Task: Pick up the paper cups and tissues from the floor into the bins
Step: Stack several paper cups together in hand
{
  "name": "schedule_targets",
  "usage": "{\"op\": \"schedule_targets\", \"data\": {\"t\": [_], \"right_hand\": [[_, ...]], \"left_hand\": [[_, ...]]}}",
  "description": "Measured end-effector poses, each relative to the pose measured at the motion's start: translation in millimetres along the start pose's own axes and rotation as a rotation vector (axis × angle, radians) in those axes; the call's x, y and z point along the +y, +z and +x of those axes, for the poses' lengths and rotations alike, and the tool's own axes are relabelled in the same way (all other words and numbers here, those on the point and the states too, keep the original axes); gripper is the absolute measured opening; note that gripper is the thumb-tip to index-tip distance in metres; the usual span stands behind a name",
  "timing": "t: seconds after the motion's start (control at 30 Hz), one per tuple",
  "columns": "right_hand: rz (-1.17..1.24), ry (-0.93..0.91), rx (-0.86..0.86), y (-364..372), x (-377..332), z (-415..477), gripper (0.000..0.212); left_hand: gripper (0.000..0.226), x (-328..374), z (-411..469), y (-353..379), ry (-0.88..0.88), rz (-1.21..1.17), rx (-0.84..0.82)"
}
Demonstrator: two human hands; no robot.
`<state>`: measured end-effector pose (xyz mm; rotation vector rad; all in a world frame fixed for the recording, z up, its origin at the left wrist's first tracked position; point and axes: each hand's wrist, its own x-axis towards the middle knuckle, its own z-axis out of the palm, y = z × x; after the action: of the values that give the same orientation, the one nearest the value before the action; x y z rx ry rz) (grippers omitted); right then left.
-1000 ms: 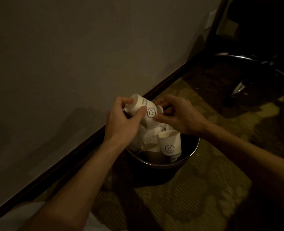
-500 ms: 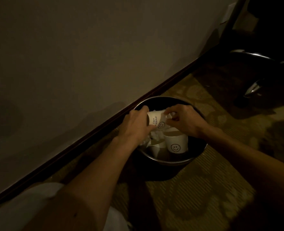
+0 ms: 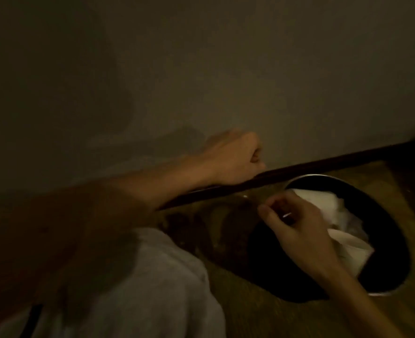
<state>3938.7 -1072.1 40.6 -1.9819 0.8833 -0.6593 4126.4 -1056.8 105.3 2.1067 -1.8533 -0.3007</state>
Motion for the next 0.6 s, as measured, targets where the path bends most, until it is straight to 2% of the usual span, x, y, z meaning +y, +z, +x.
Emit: {"op": "schedule_targets", "data": {"t": [0.13,0.23,0.47,0.6], "right_hand": [[0.166,-0.058,-0.220,81.7,-40.7,17.2,0.009],[0.179,-0.113,-0.415,150.7,-74.8,26.6,0.006],[0.099,-0.317,-0.958,328.9,-170.5,20.0,0.006],[0.034,-0.364,-1.143,423.1,-202.4,-0.9,0.010]], "left_hand": [[0.040,-60.6,-78.2,-63.2,-0.030,0.181,-0.049],[0.036,-107.8,-154.7,-87.2,-0.138,0.160,-0.057],[0.026,-215.7,-355.1,-85.3,-0.610,-0.025,0.084],[0.020,-268.3,-459.5,-53.6,-0.846,-0.167,0.228]]}}
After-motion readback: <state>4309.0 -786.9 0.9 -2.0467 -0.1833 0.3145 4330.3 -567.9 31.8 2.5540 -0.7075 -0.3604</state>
